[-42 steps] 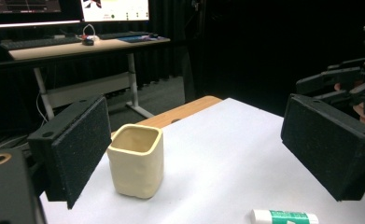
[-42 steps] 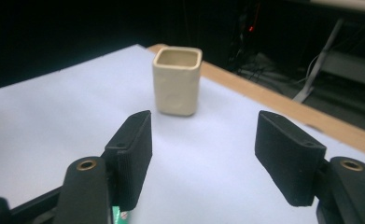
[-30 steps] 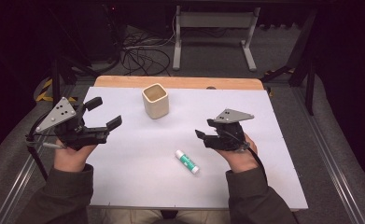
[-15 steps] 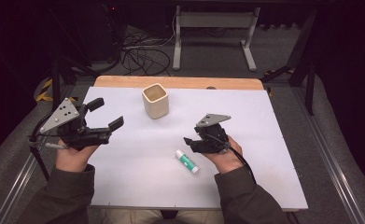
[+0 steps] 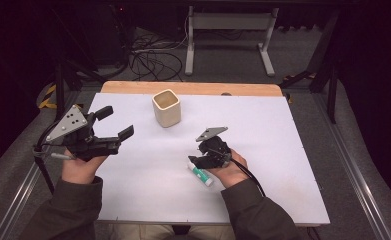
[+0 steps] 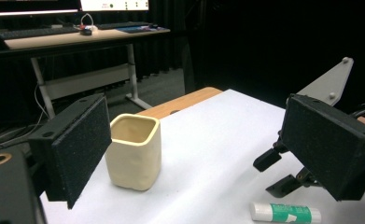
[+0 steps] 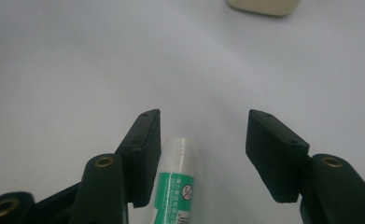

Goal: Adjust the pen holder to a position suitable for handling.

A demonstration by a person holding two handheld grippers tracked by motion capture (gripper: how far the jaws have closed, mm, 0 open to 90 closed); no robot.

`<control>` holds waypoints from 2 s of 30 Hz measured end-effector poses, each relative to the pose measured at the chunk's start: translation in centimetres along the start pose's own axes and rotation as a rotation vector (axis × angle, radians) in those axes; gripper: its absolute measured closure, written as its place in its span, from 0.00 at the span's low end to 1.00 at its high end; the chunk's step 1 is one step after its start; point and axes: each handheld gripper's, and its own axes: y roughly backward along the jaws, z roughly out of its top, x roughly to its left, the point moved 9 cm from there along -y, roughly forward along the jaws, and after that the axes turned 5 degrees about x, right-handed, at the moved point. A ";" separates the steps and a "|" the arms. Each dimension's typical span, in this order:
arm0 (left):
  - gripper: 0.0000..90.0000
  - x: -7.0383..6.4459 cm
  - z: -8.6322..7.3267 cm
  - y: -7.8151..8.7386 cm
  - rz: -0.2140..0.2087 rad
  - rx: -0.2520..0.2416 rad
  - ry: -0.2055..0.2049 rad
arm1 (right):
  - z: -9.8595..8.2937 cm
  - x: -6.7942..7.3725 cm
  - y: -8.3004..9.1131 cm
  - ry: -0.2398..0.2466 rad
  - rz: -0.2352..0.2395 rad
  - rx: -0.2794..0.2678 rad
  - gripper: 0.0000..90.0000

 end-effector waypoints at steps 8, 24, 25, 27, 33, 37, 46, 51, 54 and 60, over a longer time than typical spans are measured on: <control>0.10 0.0 -0.2 -0.2 -0.002 0.008 0.004 | -0.6 0.4 -1.8 0.005 0.009 0.062 0.54; 0.10 -0.2 -0.4 -0.4 -0.006 0.015 0.003 | -1.6 0.9 -4.1 0.005 0.032 0.140 0.65; 0.10 -0.2 -0.4 -0.4 -0.006 0.017 0.002 | -1.7 1.0 -4.2 0.006 0.035 0.146 0.65; 0.10 -0.2 -0.4 -0.4 -0.005 0.014 -0.001 | -1.8 1.1 -4.5 0.002 0.041 0.158 0.67; 0.11 -0.2 -0.4 -0.4 -0.006 0.015 0.001 | -2.0 1.1 -4.7 -0.004 0.044 0.168 0.70; 0.11 -0.2 -0.5 -0.5 -0.006 0.020 0.004 | -1.9 1.2 -4.7 0.001 0.046 0.167 0.72; 0.11 -0.4 -0.6 -0.7 -0.009 0.022 0.003 | -1.4 1.2 -4.2 0.016 0.041 0.123 0.72; 0.11 -0.4 -0.8 -0.8 -0.007 0.023 0.006 | -0.9 1.0 -3.6 0.017 0.042 0.078 0.73; 0.12 -0.3 -0.9 -0.9 -0.006 0.015 0.002 | -0.5 0.9 -3.2 0.014 0.042 0.045 0.73; 0.12 -0.2 -1.4 -1.1 -0.010 0.023 0.011 | 0.6 0.7 -2.1 0.012 0.041 -0.031 0.73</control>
